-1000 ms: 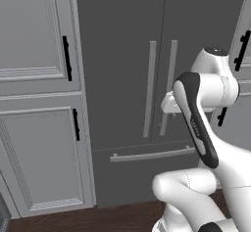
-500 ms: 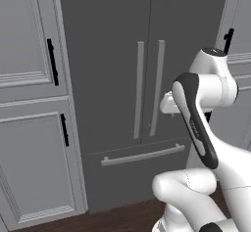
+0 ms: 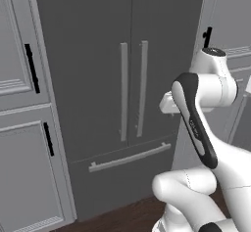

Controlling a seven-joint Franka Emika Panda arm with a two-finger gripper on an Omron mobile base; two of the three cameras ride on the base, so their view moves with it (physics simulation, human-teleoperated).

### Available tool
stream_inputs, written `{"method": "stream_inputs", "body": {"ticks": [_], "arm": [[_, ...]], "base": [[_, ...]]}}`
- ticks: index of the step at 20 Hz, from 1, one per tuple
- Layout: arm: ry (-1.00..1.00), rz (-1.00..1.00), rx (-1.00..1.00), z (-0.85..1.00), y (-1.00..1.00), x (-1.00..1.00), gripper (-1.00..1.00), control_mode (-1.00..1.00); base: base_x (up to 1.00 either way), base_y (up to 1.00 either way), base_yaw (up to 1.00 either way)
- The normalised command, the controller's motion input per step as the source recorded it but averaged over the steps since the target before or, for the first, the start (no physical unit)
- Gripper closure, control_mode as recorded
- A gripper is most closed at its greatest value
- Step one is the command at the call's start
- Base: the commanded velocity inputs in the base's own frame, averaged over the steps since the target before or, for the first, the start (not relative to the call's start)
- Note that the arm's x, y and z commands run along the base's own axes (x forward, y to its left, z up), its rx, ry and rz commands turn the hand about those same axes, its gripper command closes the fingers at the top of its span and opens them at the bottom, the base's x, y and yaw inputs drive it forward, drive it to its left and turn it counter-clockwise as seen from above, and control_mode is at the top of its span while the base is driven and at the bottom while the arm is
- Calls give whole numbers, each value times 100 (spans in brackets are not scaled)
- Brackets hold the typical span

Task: Grab a lemon wedge from the fridge and one ice cube from the ice bowl, and put them in the glass of lemonade.

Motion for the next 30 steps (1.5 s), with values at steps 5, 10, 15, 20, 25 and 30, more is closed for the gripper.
{"method": "stream_inputs", "body": {"ticks": [5,10,15,20,25,30], "arm": [[0,0,0,0,0,0,-100,100],[0,0,0,0,0,0,-100,100],[0,0,0,0,0,0,-100,100],[0,0,0,0,0,0,-100,100],[0,0,0,0,0,0,-100,100],[0,0,0,0,0,0,-100,100]], "base": [[-18,6,-39],[-13,14,-45],[-11,18,-50],[-2,0,-49],[69,-7,-52],[68,-25,-69]]}}
